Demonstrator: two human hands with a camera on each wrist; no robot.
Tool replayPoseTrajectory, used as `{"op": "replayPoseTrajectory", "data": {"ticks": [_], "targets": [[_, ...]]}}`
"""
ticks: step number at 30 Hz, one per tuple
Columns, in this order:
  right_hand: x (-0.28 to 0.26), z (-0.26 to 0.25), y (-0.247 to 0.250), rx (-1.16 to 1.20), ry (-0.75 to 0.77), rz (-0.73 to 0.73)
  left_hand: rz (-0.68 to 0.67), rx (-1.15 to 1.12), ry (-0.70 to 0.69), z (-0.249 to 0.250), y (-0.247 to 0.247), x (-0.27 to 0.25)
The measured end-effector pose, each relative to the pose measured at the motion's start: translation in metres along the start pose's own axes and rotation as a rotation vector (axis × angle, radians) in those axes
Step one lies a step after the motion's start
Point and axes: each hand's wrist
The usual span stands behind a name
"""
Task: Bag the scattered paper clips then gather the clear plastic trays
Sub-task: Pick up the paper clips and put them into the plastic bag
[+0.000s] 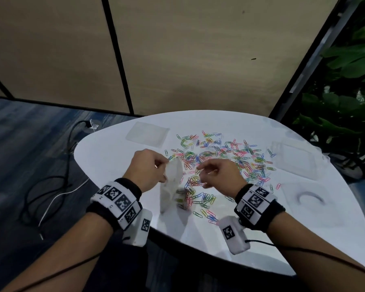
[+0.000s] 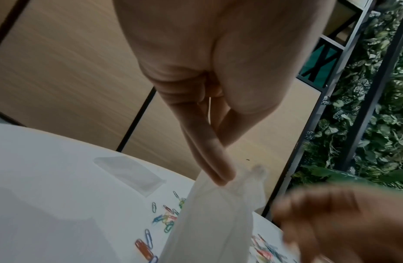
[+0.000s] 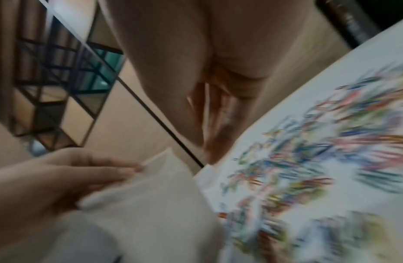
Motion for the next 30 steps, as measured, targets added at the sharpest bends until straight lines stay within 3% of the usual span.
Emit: {"op": "replayPoseTrajectory", "data": {"ticks": [3,5,7,12,19,22,26,30], "targets": [[-0.009,0.055,0.007,-0.461,-0.297,-0.221,0.008,0.031,-0.011,-0.007,0.008,0.007],[-0.018,0.084,0.001,-0.616,-0.357,-0.244,0.000,0.064,-0.019,-0.012,0.011,0.010],[-0.022,0.105,-0.011,-0.686,-0.302,-0.177,-0.007,0.081,-0.014,-0.018,0.013,0.013],[-0.017,0.115,-0.032,-0.531,-0.116,0.014,0.007,0.129,-0.034,-0.021,0.019,0.016],[-0.005,0.106,-0.051,-0.857,0.237,-0.063,-0.028,0.159,-0.074,-0.021,0.019,0.015],[0.001,0.102,-0.052,-0.921,0.288,-0.095,-0.044,0.170,-0.070,-0.020,0.016,0.016],[0.012,0.094,-0.033,-0.755,0.167,0.003,-0.070,0.184,-0.080,-0.017,0.013,0.014],[0.021,0.072,-0.015,-0.298,-0.075,0.168,-0.083,0.197,-0.093,-0.016,0.011,0.015]]}}
Point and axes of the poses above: each hand's wrist, its own x-axis towards the middle knuckle, its own y-axis out of the back of the hand, z = x × y, and after that the axes turned 8 degrees about z, right-handed
